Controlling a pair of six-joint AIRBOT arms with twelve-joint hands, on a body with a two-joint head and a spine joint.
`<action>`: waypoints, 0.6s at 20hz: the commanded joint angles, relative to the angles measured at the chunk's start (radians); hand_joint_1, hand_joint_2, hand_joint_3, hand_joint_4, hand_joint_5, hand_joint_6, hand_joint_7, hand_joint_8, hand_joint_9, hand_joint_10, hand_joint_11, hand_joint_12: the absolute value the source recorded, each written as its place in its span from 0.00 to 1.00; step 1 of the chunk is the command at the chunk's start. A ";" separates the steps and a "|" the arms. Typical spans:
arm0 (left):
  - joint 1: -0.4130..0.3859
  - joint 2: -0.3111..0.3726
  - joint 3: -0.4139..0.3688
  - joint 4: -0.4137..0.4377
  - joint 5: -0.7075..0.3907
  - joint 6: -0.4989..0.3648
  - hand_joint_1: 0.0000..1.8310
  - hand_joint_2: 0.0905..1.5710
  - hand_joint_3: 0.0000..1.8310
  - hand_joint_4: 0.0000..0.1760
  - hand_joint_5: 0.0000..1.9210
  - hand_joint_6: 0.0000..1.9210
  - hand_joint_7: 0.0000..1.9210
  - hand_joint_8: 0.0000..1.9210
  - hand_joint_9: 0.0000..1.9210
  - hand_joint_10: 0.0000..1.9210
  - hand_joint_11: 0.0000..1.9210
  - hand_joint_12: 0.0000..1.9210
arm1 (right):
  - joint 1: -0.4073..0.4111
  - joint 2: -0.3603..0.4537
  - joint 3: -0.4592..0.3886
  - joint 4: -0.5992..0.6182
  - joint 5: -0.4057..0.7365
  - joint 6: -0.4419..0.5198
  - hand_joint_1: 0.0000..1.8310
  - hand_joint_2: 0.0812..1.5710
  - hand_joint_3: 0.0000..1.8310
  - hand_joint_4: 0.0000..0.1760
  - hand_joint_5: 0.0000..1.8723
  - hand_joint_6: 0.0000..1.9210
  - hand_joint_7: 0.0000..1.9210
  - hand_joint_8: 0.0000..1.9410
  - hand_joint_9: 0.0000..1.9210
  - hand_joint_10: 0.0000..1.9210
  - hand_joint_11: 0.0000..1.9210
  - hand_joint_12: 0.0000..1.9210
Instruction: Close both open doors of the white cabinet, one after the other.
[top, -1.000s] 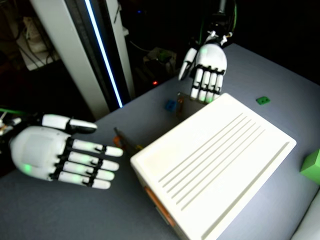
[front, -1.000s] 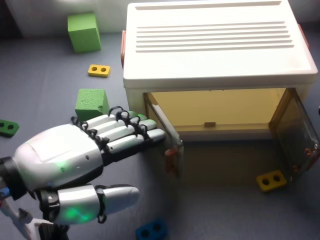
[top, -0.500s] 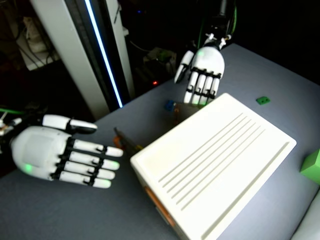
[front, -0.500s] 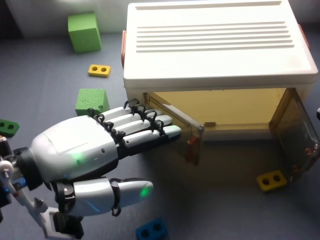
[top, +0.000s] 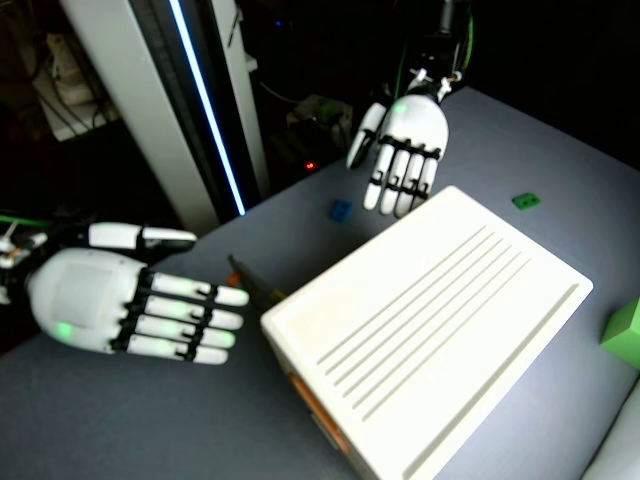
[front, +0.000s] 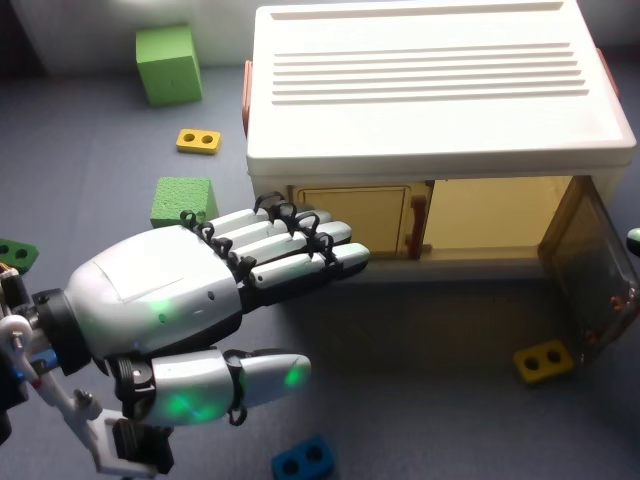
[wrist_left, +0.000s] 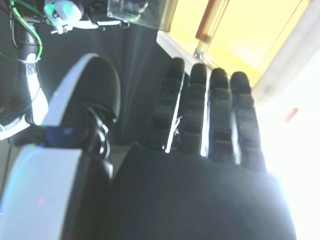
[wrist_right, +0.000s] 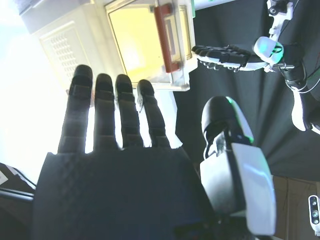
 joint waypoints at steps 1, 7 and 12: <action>-0.007 0.005 -0.010 -0.005 -0.130 -0.010 0.00 0.95 0.00 0.00 0.07 0.00 0.04 0.00 0.02 0.00 0.02 0.05 | 0.004 0.000 0.000 0.010 0.115 0.012 0.05 0.85 0.00 0.13 0.07 0.00 0.07 0.00 0.05 0.00 0.08 0.00; 0.066 0.051 -0.051 -0.037 -0.168 -0.010 0.00 0.95 0.00 0.00 0.04 0.00 0.00 0.00 0.00 0.00 0.01 0.03 | 0.009 0.000 -0.009 -0.025 0.115 0.019 0.00 0.91 0.01 0.07 0.05 0.00 0.05 0.00 0.04 0.00 0.06 0.00; 0.141 0.098 -0.086 -0.118 -0.201 0.036 0.00 0.95 0.00 0.00 0.04 0.00 0.00 0.00 0.01 0.00 0.03 0.04 | 0.017 -0.003 -0.010 -0.042 0.115 0.023 0.03 0.91 0.00 0.14 0.04 0.00 0.03 0.00 0.02 0.00 0.04 0.00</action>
